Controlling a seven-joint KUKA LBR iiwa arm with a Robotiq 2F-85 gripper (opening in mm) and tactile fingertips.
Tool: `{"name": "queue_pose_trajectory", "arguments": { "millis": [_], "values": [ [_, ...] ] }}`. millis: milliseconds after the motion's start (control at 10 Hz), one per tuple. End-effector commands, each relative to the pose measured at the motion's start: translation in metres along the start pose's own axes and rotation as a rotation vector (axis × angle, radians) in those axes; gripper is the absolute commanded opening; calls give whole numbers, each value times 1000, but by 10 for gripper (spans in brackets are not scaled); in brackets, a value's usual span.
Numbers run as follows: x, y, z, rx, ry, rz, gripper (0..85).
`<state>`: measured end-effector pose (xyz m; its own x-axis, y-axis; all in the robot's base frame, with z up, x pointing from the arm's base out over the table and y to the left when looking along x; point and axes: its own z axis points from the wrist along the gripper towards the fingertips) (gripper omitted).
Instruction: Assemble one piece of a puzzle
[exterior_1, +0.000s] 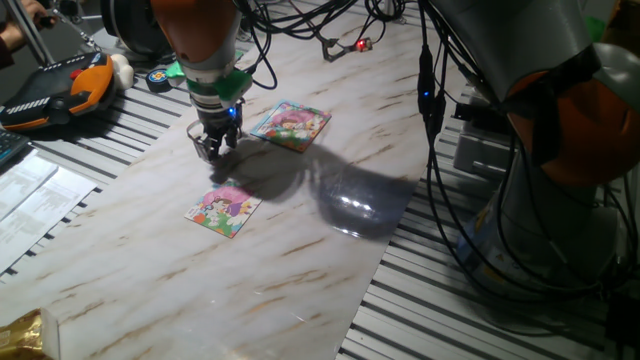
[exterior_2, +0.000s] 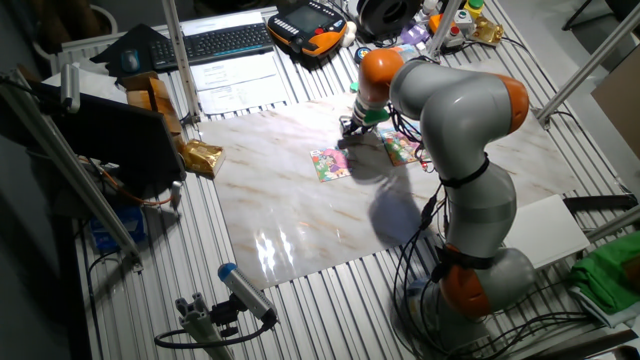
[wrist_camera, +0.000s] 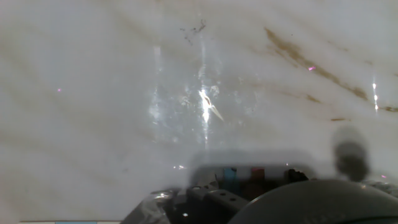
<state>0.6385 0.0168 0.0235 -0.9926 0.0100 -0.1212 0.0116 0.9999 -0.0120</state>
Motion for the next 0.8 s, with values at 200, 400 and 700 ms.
{"name": "queue_pose_trajectory", "arguments": {
  "millis": [200,400,700],
  "values": [
    [0,2,3,-6,-2,1,637],
    [1,3,5,-8,-5,1,637],
    [1,3,5,-8,-6,-1,637]
  ]
}}
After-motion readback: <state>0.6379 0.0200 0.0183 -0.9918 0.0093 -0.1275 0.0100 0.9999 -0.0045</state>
